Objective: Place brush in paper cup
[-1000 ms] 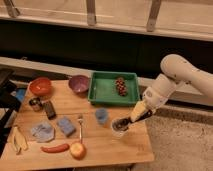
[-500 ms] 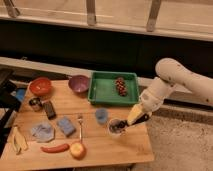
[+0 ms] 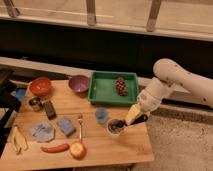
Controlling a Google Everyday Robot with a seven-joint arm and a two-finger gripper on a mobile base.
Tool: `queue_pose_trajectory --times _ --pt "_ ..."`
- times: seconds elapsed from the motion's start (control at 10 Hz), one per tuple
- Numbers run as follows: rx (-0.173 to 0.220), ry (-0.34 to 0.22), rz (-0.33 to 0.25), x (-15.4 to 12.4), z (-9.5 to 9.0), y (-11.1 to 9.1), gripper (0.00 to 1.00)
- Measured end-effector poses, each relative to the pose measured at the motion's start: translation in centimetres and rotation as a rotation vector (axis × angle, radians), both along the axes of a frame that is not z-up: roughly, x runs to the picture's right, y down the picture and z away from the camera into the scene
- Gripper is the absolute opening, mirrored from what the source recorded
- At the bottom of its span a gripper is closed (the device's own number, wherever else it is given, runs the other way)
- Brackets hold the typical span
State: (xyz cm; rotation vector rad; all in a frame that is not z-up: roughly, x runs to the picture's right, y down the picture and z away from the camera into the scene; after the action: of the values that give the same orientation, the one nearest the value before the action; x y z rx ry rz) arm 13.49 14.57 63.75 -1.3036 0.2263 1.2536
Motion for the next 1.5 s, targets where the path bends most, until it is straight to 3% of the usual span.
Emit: queue_pose_trajectory --times 0.8,1.3,1.5 --pt "-0.002 -0.002 -0.001 -0.04 0.05 0.07 0.02" --pt "-0.002 -0.002 -0.001 -0.06 0.05 0.08 0.5" --pt "-0.003 -0.002 -0.001 -0.05 0.06 0.08 0.54"
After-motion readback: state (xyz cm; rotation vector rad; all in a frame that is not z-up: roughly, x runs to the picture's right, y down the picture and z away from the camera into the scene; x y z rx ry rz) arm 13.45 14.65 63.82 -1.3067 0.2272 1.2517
